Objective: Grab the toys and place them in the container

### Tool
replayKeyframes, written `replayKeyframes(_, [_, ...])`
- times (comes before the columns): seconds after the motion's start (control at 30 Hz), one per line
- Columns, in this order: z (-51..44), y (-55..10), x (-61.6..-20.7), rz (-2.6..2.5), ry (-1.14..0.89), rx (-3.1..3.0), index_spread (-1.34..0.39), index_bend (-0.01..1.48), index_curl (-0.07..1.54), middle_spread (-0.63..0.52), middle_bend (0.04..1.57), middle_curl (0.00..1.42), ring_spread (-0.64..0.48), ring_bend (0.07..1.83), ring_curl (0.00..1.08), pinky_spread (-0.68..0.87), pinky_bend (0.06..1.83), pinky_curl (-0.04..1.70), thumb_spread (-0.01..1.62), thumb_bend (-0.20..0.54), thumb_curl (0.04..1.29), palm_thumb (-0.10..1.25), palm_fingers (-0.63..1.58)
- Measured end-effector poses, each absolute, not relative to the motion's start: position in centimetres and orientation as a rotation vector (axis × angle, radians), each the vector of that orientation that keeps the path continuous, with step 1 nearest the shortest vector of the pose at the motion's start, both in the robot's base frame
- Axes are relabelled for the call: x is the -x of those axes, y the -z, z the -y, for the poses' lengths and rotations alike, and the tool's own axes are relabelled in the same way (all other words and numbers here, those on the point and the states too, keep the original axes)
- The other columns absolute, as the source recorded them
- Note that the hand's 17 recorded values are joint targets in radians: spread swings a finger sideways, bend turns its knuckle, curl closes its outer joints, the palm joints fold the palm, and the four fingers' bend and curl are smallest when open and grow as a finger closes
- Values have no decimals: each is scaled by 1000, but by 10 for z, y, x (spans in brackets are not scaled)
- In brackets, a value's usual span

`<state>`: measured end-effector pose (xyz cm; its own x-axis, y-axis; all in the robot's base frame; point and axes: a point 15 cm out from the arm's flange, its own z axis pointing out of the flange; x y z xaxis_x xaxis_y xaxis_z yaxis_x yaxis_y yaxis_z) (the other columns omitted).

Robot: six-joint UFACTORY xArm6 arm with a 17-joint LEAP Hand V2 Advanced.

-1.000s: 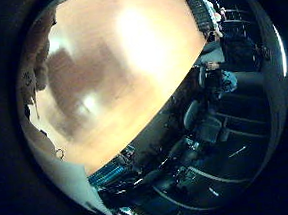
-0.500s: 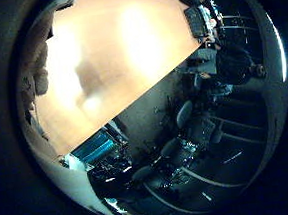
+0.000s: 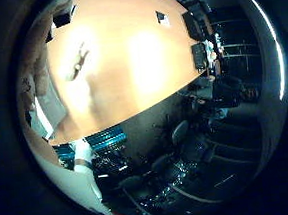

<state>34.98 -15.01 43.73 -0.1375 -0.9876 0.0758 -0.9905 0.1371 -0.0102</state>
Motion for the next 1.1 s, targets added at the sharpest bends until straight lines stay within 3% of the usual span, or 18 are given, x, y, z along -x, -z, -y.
replayKeyframes(0.27, [42, -448, -366, 2196, -120, -2207, -519, 742, 853, -409, 1010, 906, -399, 1032, 768, -524, 592, 812, 1091, -13, 390, 1088, 713])
replayKeyframes(0.67, [-48, -427, -379, 2074, -141, -2356, -520, 731, 852, -405, 1009, 897, -400, 1016, 775, -562, 516, 909, 1107, -12, 390, 1090, 723])
replayKeyframes(0.83, [-50, -425, -386, 2072, -162, -2377, -509, 659, 841, -395, 968, 887, -396, 990, 777, -534, 478, 948, 1102, -32, 374, 967, 545])
replayKeyframes(0.9, [-51, -420, -386, 2068, -154, -2384, -482, 561, 796, -374, 905, 855, -354, 927, 756, -441, 389, 944, 1105, -32, 358, 898, 310])
replayKeyframes(1.03, [-55, -416, -380, 2058, -118, -2395, -453, 418, 683, -294, 760, 772, -253, 776, 690, -168, 340, 909, 1095, -31, 335, 809, 144])
replayKeyframes(1.1, [-55, -415, -379, 2046, -112, -2399, -445, 336, 595, -226, 634, 695, -173, 658, 620, 43, 340, 846, 1087, -31, 325, 762, 122])
